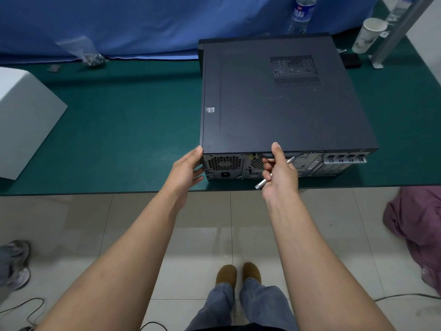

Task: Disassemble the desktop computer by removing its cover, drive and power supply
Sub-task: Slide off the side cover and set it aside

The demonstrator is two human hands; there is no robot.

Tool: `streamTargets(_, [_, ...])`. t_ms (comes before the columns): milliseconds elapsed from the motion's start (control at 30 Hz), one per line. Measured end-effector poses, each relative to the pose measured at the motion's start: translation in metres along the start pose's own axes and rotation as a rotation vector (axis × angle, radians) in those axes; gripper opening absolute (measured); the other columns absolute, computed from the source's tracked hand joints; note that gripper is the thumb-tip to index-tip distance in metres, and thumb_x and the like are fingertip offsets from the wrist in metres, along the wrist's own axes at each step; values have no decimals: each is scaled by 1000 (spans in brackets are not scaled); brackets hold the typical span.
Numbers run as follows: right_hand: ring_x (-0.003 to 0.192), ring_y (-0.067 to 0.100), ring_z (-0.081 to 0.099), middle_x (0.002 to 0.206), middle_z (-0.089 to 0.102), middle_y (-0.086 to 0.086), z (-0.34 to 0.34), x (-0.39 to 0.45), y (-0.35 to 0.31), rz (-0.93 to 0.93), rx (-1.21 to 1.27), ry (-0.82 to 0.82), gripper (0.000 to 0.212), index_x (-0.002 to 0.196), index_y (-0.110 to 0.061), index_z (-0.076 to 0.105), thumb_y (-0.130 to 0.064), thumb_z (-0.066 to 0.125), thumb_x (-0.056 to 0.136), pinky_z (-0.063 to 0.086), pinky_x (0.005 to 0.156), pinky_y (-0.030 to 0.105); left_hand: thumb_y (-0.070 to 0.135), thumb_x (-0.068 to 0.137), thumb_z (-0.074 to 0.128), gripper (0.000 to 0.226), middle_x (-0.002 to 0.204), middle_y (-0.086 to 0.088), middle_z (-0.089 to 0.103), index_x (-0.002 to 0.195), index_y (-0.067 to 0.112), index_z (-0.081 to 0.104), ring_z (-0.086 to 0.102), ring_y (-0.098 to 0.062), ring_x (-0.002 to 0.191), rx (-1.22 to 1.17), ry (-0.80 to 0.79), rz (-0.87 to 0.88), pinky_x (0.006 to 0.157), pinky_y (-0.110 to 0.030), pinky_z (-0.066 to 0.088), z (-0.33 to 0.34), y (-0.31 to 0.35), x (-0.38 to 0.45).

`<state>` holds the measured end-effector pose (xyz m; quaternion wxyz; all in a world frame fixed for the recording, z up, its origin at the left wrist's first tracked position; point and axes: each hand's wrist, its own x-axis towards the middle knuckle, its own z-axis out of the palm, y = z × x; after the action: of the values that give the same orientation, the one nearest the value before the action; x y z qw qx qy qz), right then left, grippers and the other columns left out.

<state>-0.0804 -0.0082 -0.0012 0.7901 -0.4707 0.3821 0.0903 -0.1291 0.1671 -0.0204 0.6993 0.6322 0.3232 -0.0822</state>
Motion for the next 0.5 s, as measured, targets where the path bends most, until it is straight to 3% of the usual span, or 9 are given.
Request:
streamTargets(133, [51,7,40,73,58,3,-4,-1,-5,50,-50,1,20,82,-13,57,-28,70,84,25,33,14,42,96,50,31,116,3,65,114,20,62,58,-14,112,-212,204,-36,91,-30,44,15,-1,-10])
streamTargets(200, [50,8,39,73,58,4,-5,-1,-6,46,-74,31,21,81,-12,56,-27,71,83,24,33,15,43,94,53,30,104,1,65,102,15,61,62,-14,99,-307,302,-93,80,-29,47,23,-3,-16])
streamTargets(267, [51,9,37,73,56,4,-3,-2,-8,51,-70,67,23,79,-12,55,-27,72,82,22,33,16,47,92,54,36,88,-2,66,90,12,60,65,-15,83,-355,211,-177,71,-29,50,30,-1,-19])
streamTargets(367, [46,10,34,68,53,4,4,-4,-10,58,-38,119,27,78,-12,53,-28,74,80,20,32,17,53,88,56,46,79,-4,74,85,9,65,71,-15,75,-326,23,-190,62,-26,53,45,12,-18])
streamTargets(500, [41,10,30,67,49,0,16,-7,-9,95,-15,169,34,94,-9,58,-32,76,77,21,32,15,50,82,67,42,72,-5,74,85,8,67,72,-15,67,-317,57,-196,55,-24,55,70,21,-14])
